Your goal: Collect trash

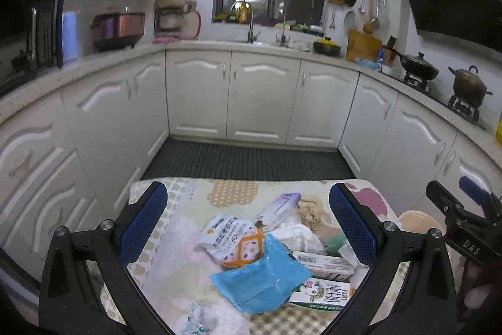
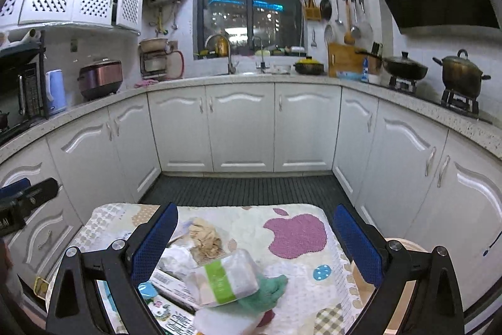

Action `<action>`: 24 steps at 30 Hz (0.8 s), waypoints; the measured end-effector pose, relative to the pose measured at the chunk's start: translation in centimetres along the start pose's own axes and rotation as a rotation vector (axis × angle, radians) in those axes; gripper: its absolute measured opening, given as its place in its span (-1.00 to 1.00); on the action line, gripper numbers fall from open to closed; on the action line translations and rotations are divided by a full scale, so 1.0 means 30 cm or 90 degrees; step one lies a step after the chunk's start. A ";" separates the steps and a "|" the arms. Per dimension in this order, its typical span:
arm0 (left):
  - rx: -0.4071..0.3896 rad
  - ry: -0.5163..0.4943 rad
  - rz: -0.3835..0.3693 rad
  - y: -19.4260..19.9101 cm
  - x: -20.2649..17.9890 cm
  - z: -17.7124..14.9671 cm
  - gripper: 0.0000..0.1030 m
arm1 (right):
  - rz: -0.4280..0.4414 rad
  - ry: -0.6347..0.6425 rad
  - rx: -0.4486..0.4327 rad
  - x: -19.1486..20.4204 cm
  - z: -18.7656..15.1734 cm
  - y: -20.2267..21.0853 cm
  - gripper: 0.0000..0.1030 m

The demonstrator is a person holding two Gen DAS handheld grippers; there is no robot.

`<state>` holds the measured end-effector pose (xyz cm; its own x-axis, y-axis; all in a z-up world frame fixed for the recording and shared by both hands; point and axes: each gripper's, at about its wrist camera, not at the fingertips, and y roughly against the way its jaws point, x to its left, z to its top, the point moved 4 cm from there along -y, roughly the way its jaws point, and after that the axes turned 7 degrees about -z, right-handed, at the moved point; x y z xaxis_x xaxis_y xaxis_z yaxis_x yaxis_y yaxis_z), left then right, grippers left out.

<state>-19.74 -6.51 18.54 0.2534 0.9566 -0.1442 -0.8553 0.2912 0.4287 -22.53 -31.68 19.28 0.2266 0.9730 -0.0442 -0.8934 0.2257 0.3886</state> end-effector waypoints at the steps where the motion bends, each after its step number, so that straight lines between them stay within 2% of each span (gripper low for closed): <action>1: -0.008 -0.008 0.004 0.008 -0.015 -0.001 0.99 | 0.000 0.000 -0.007 0.005 0.000 0.007 0.94; 12: -0.039 -0.025 0.006 0.027 -0.064 -0.034 0.99 | 0.004 -0.005 -0.039 0.029 -0.014 0.040 0.94; 24: -0.037 -0.023 0.000 0.015 -0.071 -0.046 0.99 | 0.000 0.001 -0.043 0.041 -0.026 0.038 0.94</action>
<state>-21.28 -8.43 17.80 0.2683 0.9568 -0.1120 -0.8799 0.2908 0.3758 -23.57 -30.18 18.95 0.2258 0.9731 -0.0462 -0.9175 0.2283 0.3256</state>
